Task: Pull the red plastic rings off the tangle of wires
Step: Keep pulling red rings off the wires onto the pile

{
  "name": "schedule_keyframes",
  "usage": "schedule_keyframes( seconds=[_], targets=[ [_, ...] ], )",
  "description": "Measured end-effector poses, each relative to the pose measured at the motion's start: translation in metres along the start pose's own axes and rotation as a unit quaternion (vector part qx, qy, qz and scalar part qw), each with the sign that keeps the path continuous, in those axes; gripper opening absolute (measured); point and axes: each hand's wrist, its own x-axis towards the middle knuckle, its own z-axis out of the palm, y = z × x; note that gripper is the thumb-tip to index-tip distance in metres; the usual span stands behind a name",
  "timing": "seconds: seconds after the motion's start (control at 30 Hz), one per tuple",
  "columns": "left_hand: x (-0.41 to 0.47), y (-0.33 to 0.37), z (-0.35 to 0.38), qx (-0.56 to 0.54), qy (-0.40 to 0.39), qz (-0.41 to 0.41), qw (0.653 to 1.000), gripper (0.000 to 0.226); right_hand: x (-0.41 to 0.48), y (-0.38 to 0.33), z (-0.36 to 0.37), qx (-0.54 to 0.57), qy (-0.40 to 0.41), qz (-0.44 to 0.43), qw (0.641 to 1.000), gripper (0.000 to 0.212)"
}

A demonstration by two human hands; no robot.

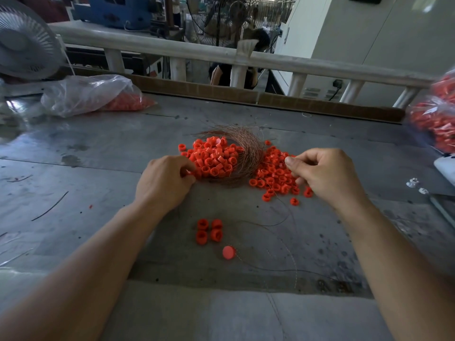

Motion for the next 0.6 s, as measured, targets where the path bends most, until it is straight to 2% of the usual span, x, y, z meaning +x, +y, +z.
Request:
schedule_keyframes(
  seconds=[0.1,0.23,0.43,0.6],
  targets=[
    [-0.003,0.003,-0.006,-0.043,0.029,-0.032,0.998,0.016,0.001,0.003,0.004,-0.016,-0.010,-0.005,1.000,0.019],
    [-0.009,0.009,-0.018,-0.173,0.023,-0.089,0.981,0.037,-0.002,0.001,0.015,-0.058,-0.037,-0.059,0.996,0.007],
    [-0.018,0.020,-0.021,-0.268,-0.032,-0.077,0.960,0.030,-0.008,-0.006,0.031,-0.088,-0.086,-0.145,0.982,0.011],
    [-0.024,0.031,-0.025,-0.332,-0.083,-0.038,0.939,0.030,-0.016,-0.016,0.032,-0.038,-0.089,-0.194,0.976,0.021]
  ],
)
